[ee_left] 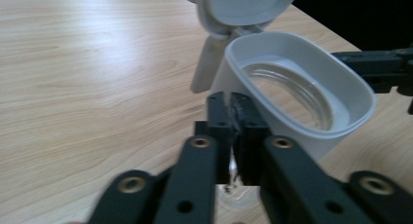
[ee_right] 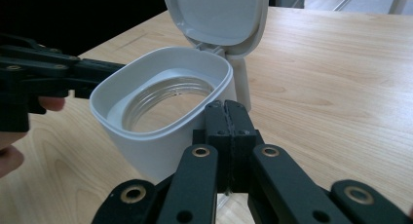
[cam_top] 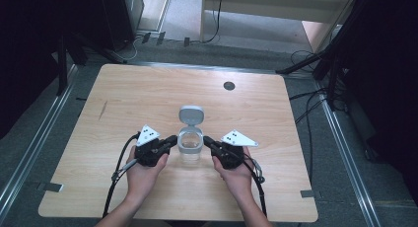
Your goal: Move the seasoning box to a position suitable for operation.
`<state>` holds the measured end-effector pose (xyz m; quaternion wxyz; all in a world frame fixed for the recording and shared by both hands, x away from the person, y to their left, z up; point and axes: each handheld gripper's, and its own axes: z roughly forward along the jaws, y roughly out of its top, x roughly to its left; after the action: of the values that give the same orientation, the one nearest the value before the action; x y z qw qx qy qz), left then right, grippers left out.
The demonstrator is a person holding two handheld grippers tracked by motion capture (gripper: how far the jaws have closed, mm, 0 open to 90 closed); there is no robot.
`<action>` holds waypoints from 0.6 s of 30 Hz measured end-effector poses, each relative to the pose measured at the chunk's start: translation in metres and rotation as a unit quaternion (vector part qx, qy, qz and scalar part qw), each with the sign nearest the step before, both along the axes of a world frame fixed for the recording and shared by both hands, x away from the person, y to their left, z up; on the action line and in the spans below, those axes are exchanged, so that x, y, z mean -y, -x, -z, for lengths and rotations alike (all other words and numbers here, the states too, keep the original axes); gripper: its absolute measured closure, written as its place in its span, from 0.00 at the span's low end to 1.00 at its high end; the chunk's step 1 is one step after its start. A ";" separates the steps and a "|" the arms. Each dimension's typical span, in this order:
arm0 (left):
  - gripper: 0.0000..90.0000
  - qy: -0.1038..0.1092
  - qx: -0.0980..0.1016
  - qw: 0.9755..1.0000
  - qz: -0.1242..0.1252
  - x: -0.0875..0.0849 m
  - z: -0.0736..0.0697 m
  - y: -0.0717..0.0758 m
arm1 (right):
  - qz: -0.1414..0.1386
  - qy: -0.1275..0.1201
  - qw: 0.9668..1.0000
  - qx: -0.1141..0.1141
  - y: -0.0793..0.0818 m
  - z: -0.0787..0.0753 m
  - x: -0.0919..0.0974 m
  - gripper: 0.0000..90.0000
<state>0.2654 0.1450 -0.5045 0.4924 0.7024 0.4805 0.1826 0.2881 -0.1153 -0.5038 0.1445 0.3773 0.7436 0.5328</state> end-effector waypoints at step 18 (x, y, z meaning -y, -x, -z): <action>0.15 -0.028 0.003 0.992 -0.125 -0.152 0.041 0.035 | 0.044 -0.012 0.999 0.001 -0.037 -0.024 0.009 1.00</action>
<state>0.2306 0.2966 -0.5455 0.4471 0.6497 0.5579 0.2583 0.3250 -0.1240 -0.4798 0.1640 0.4113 0.7198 0.5347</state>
